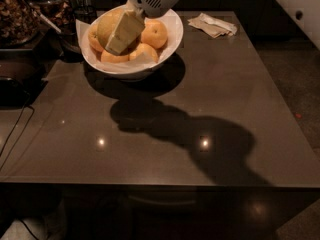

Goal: Pick orange from white bowl

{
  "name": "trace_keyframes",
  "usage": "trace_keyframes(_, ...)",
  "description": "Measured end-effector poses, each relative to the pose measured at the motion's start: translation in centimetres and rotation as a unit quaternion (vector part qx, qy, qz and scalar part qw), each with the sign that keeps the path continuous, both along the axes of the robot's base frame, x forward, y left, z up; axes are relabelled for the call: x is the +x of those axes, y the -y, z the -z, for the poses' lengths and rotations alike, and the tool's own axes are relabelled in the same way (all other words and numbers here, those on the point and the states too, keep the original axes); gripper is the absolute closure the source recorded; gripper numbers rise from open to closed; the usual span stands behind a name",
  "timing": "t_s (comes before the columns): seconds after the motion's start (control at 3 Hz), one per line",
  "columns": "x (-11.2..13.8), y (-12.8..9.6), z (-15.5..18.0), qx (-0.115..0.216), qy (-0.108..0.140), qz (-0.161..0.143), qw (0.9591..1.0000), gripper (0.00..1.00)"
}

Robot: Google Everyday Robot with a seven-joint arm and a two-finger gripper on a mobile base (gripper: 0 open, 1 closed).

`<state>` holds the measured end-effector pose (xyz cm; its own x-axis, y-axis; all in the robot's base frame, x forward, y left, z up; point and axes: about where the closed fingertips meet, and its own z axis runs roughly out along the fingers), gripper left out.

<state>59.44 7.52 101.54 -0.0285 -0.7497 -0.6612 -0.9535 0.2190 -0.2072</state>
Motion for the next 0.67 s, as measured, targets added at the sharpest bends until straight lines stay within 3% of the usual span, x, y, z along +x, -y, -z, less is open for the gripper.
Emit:
trace_keyframes(0.33, -4.74, -0.30, 1.79, 0.017, -0.017, 0.036, 0.9991, 1.00)
trace_keyframes(0.67, -4.86, -0.29, 2.00, 0.015, -0.018, 0.036, 0.9991, 1.00)
